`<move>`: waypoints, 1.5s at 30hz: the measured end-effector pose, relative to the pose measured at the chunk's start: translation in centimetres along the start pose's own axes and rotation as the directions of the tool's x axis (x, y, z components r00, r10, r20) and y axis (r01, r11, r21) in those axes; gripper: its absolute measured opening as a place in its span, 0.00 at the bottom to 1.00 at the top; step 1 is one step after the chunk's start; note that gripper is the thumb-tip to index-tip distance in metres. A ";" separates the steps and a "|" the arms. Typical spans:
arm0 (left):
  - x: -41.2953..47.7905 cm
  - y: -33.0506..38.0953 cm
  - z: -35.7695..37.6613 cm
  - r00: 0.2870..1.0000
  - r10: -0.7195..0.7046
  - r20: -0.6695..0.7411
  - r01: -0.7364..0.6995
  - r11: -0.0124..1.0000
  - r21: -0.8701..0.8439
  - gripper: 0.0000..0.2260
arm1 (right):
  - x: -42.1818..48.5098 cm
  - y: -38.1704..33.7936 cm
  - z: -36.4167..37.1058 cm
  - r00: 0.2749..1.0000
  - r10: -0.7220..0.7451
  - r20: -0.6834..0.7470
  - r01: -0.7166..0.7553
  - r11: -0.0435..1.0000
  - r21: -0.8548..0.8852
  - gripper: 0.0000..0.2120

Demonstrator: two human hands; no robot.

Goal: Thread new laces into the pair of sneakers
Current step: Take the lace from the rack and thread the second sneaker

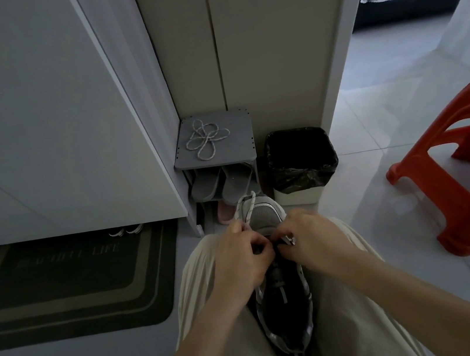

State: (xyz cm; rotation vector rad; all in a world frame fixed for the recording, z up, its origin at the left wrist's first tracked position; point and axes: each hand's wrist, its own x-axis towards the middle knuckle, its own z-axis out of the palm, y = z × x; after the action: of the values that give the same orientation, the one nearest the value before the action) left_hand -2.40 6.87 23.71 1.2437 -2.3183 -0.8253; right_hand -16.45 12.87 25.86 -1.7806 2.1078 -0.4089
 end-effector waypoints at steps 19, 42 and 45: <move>-2.3 -3.2 -1.7 0.991 -0.096 -0.096 0.062 0.950 -0.305 0.15 | -4.7 -4.6 0.6 0.907 -0.223 -0.356 0.340 0.887 0.312 0.04; 0.9 -2.8 -1.5 0.992 -0.087 0.087 0.052 0.938 0.343 0.15 | -3.0 0.2 3.4 0.960 0.191 -0.207 -0.094 0.910 0.404 0.06; 2.0 -1.8 -1.6 0.977 -0.162 0.140 0.127 0.965 0.230 0.12 | -1.9 0.4 3.2 0.962 0.209 -0.177 -0.132 0.919 0.371 0.02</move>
State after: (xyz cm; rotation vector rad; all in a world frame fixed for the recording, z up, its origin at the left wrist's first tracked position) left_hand -1.41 3.91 23.82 1.5071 -2.5246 -0.7544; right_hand -15.10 14.82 23.02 -1.3843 2.1383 -0.9057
